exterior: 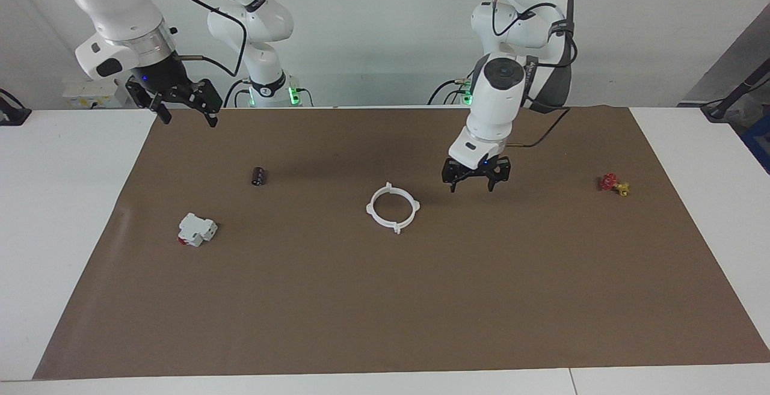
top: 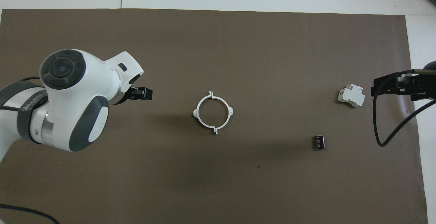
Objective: Assemble drain pipe with both arms
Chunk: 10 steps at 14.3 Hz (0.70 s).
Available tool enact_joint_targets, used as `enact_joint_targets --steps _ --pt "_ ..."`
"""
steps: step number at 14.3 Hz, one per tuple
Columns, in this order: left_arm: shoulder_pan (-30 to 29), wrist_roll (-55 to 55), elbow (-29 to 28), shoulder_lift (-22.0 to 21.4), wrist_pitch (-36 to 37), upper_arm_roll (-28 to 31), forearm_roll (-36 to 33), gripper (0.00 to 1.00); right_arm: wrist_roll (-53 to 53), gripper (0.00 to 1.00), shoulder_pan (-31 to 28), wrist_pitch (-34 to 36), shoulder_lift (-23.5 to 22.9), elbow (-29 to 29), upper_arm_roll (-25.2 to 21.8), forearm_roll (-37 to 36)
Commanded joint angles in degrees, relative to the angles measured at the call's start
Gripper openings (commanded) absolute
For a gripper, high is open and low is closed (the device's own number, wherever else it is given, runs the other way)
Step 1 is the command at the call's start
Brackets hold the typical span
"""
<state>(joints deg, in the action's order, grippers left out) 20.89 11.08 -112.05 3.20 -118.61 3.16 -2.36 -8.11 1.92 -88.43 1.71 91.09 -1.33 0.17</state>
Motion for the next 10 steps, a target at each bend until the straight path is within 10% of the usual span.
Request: enact_joint_targets --steps 1,10 --pt "-5.8 -9.4 -1.3 -4.6 3.0 -0.4 1.0 1.0 1.0 1.0 -0.3 -0.1 0.5 0.4 0.1 0.0" --pt "-16.3 -16.1 10.7 -6.7 19.0 0.1 1.1 1.0 1.0 1.0 -0.3 -0.1 0.5 0.4 0.1 0.1"
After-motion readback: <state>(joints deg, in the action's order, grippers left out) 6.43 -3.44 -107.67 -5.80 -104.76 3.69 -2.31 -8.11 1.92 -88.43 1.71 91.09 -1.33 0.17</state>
